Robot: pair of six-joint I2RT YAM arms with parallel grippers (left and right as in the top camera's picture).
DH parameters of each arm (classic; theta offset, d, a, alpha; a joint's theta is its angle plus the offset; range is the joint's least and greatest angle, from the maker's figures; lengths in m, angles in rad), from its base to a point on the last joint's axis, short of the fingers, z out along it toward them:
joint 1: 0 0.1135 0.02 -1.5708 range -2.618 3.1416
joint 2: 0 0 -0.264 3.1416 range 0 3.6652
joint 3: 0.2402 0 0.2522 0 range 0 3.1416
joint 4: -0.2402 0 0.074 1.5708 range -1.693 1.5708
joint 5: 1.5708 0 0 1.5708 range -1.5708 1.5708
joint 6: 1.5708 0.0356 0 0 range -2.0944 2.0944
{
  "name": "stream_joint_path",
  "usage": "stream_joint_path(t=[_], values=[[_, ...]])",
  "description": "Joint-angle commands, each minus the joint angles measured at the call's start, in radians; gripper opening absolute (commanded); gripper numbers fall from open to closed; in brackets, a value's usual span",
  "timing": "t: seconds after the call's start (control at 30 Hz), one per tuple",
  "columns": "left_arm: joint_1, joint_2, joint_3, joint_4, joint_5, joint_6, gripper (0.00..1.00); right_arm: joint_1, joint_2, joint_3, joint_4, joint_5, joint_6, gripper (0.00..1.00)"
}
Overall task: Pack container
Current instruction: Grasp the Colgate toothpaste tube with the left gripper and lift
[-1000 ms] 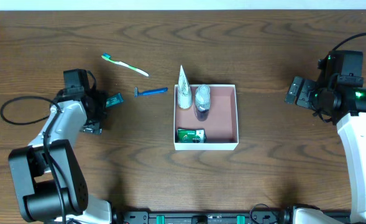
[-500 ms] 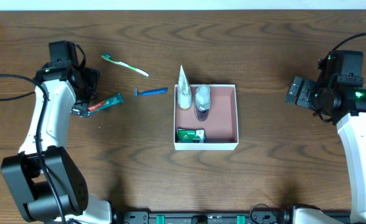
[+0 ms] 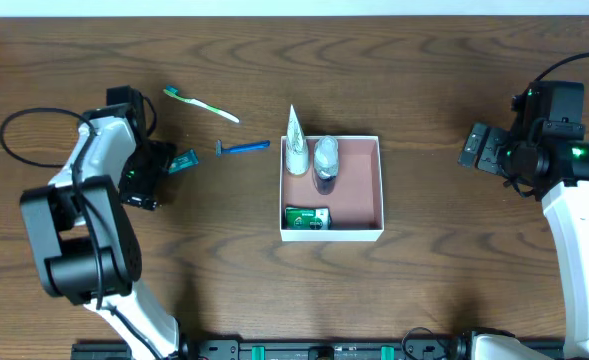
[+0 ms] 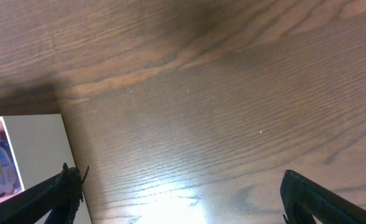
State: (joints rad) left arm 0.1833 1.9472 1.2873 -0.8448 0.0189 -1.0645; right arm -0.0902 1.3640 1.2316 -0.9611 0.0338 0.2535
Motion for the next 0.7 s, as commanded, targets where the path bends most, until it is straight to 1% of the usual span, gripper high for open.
stream_joint_path(t=[0.0,0.27,0.67], values=[[0.002,0.043,0.007,-0.008,-0.004,0.018,0.94,-0.005,0.002,0.012,0.0,0.0,0.012,0.99],[0.002,0.058,0.007,0.018,-0.008,0.063,0.93,-0.005,0.002,0.012,0.0,0.0,0.012,0.99],[0.002,0.058,0.007,0.095,0.004,0.062,0.93,-0.005,0.002,0.012,0.0,0.0,0.012,0.99]])
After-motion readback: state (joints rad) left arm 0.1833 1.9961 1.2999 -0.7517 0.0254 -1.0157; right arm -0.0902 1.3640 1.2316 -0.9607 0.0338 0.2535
